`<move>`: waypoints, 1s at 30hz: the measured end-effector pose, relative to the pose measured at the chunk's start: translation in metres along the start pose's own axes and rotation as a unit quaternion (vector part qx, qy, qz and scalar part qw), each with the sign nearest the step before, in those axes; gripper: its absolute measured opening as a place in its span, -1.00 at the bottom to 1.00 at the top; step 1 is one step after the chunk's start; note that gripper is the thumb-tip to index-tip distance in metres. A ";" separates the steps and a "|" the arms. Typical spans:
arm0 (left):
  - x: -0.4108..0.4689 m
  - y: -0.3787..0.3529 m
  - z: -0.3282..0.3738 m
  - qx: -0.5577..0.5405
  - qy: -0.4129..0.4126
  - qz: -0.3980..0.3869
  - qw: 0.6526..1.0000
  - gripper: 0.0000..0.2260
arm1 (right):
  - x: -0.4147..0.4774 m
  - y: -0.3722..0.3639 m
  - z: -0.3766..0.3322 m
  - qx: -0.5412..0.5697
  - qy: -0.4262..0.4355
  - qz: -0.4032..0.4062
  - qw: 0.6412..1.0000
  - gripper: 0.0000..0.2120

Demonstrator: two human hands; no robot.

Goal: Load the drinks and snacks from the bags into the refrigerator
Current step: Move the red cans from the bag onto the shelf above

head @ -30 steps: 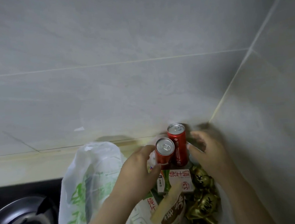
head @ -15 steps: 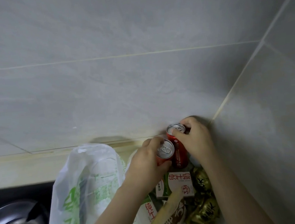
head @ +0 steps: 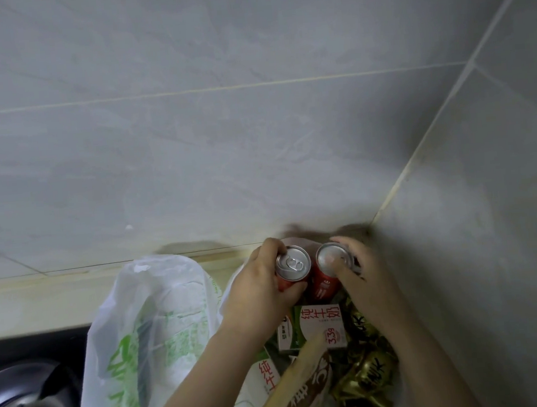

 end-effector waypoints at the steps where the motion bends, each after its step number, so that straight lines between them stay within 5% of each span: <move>1: 0.000 0.000 0.000 -0.001 0.002 -0.002 1.000 -0.57 | -0.004 0.000 0.001 0.007 0.004 -0.006 1.000 -0.65; 7: 0.002 -0.003 -0.003 -0.008 0.012 -0.024 1.000 -0.35 | -0.017 0.001 0.009 0.052 -0.034 -0.043 0.997 -0.44; 16: -0.005 0.001 0.000 -0.043 0.000 -0.027 0.999 -0.53 | -0.021 0.003 0.002 0.042 -0.005 0.004 0.999 -0.47; 30: -0.048 0.160 0.076 -0.168 -0.042 0.128 0.976 -0.49 | -0.087 0.085 -0.131 0.160 0.108 0.156 0.969 -0.51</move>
Point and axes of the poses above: each hand's wrist, its own x-axis towards the middle knuckle, its own y-axis out of the back of the hand, z = x × y, the point moved 5 cm from there along x, towards the middle knuckle, and after that the axes turned 15 degrees about z, right-handed, at the moved point
